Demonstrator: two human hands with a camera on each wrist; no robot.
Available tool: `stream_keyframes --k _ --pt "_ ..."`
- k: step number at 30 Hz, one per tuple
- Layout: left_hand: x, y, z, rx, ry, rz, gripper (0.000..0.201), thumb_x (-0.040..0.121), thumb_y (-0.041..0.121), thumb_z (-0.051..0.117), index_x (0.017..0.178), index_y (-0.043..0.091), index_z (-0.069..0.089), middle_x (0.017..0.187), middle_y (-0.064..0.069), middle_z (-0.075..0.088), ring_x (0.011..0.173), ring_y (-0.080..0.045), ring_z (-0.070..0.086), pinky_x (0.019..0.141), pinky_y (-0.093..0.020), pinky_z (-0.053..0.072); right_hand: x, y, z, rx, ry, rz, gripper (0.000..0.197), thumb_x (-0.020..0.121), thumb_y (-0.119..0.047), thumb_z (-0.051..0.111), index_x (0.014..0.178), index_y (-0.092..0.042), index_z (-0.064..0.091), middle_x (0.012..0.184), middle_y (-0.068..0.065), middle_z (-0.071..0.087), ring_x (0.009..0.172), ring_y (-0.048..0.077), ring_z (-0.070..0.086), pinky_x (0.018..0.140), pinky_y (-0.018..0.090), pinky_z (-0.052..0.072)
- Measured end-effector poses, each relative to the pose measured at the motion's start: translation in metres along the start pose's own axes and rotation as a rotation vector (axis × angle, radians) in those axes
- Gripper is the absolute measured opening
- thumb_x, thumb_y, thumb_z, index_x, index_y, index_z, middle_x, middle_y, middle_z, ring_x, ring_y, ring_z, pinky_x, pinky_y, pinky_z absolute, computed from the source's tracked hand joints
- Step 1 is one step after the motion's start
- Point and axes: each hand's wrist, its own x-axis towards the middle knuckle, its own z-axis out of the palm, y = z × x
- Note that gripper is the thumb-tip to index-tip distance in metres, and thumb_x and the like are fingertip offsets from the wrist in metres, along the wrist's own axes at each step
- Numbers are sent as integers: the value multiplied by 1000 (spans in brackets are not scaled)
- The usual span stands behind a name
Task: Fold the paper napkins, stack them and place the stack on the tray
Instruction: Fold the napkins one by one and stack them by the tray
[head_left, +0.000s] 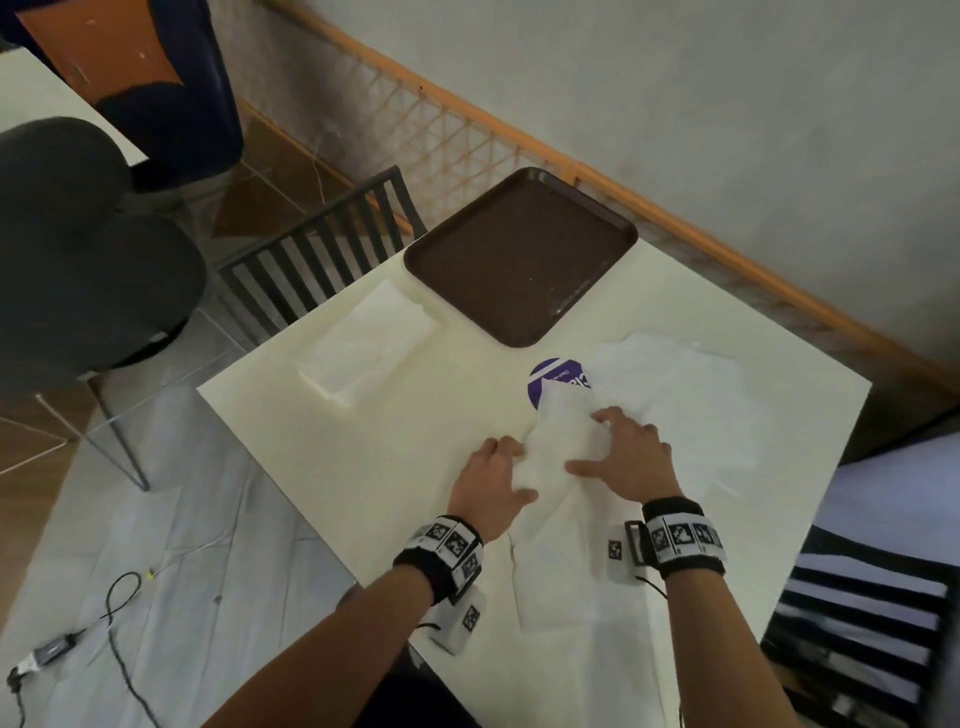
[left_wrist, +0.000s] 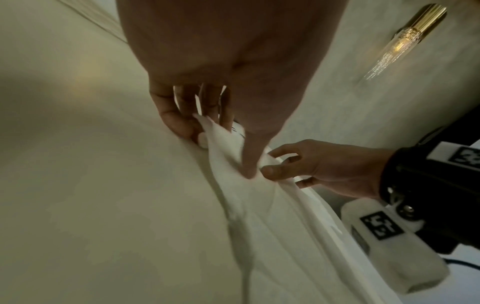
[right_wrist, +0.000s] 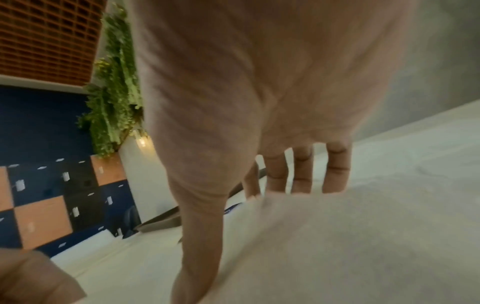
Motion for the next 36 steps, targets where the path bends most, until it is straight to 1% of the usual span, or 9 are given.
stream_keyframes --k 5,8,10,15,20,23,27,31,36 --pt "-1 -8 -5 -46 112 75 55 84 31 85 133 23 61 124 5 48 114 -24 59 105 -45 50 -12 11 -14 302 139 -152 31 93 -52 79 84 -26 64 79 -8 67 80 23 64 76 38 50" --pt "-6 2 -22 -159 164 105 70 84 56 82 142 29 55 133 7 51 123 -16 54 109 -33 45 -44 -8 -48 466 170 -303 19 97 -43 80 88 -29 71 88 -11 74 86 8 67 78 28 49" --pt "-12 20 -41 -357 96 74 80 84 68 77 149 36 45 135 11 55 124 -6 56 109 -28 46 -65 -23 -74 578 138 -387 20 102 -41 75 95 -23 74 93 -6 76 89 16 70 81 33 52" --pt "-32 65 -82 -857 -97 50 75 93 57 61 159 43 31 128 18 65 113 16 62 107 -26 48 -97 -46 -117 933 285 -429 17 106 -32 71 101 -16 74 87 6 77 77 23 69 74 40 54" --pt "-32 78 -95 -1199 -49 47 70 95 36 74 157 39 41 129 -10 75 127 -33 69 115 -60 47 -95 -42 -109 1062 506 -253 19 105 -40 72 98 -22 74 82 23 68 68 27 53 68 38 45" --pt "-34 75 -104 -1140 -42 92 74 94 34 80 155 49 41 131 -8 72 127 -37 67 110 -60 51 -88 -36 -91 1060 579 -127 19 104 -45 71 95 -28 73 77 16 71 67 19 53 68 36 45" --pt "-34 68 -109 -879 2 190 68 83 2 89 141 26 63 117 -10 79 111 -33 76 97 -55 61 -82 -35 -72 1035 597 -29 14 102 -46 73 99 -33 71 66 5 68 61 16 50 65 38 45" --pt "-28 54 -110 -654 23 230 37 81 8 92 115 19 81 115 1 80 106 -25 77 100 -55 58 -85 -44 -67 1056 568 -28 23 101 -41 76 119 -43 63 86 26 72 67 20 55 66 36 49" --pt "-20 33 -119 -474 196 211 21 86 24 89 104 34 84 105 14 80 106 -15 72 99 -50 55 -87 -50 -74 839 235 -269 54 78 -23 98 121 -38 70 103 -14 78 85 10 70 76 23 57"
